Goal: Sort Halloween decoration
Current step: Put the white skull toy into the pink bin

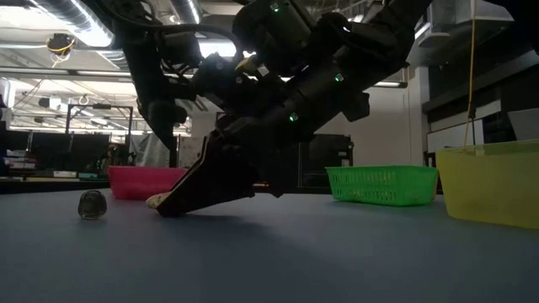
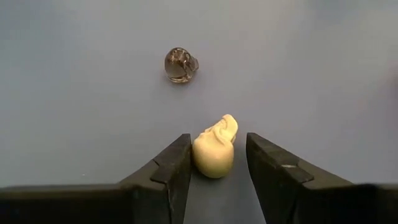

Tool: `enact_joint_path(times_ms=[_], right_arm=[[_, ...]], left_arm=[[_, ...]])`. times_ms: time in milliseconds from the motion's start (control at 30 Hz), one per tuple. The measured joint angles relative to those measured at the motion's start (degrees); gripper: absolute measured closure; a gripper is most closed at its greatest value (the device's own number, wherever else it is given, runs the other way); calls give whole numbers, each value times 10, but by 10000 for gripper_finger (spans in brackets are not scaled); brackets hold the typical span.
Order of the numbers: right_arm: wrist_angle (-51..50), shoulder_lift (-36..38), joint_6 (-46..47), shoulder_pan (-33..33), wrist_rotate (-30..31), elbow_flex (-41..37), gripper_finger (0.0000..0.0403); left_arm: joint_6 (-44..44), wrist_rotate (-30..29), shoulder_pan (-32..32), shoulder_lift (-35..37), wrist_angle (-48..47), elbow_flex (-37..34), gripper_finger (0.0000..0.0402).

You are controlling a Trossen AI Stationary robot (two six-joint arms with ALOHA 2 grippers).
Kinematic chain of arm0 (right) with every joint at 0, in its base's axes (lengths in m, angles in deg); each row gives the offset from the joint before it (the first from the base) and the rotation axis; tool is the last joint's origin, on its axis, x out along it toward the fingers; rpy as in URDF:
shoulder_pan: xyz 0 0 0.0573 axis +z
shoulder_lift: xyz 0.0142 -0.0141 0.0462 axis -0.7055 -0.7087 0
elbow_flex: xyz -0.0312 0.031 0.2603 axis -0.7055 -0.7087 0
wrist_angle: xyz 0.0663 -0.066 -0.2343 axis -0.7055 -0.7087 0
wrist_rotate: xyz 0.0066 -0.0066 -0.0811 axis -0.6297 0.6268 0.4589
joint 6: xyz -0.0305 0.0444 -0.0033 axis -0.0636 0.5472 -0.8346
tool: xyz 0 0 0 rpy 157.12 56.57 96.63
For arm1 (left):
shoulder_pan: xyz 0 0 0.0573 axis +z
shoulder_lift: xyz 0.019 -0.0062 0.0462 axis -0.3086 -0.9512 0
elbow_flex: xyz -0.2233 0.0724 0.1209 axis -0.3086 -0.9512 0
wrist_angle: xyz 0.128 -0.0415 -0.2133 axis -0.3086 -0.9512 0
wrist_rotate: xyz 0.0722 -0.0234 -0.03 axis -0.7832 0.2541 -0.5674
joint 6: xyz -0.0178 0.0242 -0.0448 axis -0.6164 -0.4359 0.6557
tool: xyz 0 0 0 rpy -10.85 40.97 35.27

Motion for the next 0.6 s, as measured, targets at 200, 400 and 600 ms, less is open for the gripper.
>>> enact_joint_path(times_ms=[200,400,600], right_arm=[[0,0,0,0,-1,0,288],[1,0,0,0,0,0,328],[3,0,0,0,0,0,309]], left_arm=[[0,0,0,0,0,0,268],[0,0,0,0,0,0,268],[0,0,0,0,0,0,268]])
